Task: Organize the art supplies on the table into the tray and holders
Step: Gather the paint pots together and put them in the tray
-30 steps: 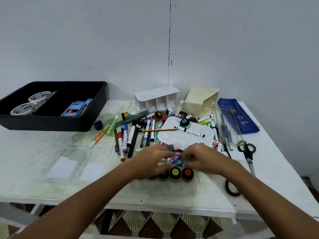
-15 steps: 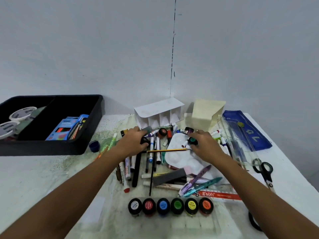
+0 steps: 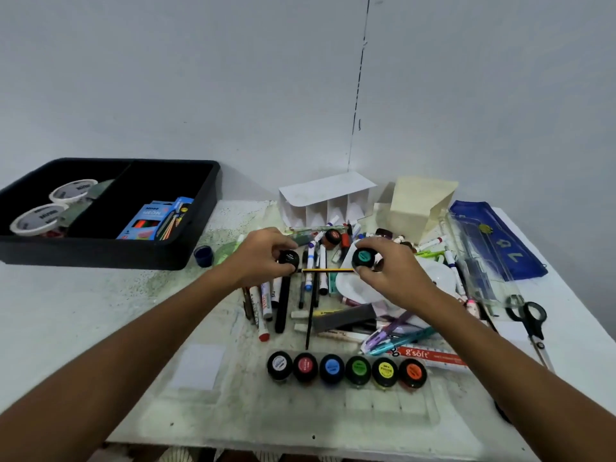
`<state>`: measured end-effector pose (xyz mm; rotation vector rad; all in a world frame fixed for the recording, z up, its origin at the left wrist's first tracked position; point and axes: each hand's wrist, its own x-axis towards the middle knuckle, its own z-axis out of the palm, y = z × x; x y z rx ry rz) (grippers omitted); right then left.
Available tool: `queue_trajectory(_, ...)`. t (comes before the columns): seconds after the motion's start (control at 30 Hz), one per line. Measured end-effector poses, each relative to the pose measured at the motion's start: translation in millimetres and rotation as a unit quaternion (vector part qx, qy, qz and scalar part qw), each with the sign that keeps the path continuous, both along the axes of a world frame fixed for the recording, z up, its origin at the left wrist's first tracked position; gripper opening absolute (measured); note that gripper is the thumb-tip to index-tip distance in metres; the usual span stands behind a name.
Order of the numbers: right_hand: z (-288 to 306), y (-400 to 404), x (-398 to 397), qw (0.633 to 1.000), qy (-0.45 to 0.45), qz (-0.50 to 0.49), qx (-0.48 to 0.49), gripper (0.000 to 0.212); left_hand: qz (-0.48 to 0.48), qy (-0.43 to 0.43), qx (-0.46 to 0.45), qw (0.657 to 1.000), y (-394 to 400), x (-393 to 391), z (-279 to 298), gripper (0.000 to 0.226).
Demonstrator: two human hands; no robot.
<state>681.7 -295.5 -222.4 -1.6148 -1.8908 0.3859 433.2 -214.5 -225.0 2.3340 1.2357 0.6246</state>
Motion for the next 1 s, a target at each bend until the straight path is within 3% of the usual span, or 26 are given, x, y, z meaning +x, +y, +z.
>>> queue_trajectory(0.07, 4, -15, -19, 0.998, 0.017, 0.052, -0.017, 0.037, -0.022, -0.010, -0.017, 1.000, -22, -14, 8, 0.040)
queue_trajectory(0.4, -5, -74, -69, 0.952, -0.058, 0.291, -0.076, 0.037, -0.105, -0.026, -0.118, 0.987, -121, -64, 2, 0.041)
queue_trajectory(0.73, -20, -93, -74, 0.944, -0.057, 0.311, -0.097, 0.042, -0.117, -0.065, -0.120, 0.984, -147, -62, -14, 0.036)
queue_trajectory(1.0, -36, -100, -70, 0.945, -0.088, 0.309, -0.051, 0.032, -0.144, 0.021, -0.059, 0.988, -154, -57, -25, 0.027)
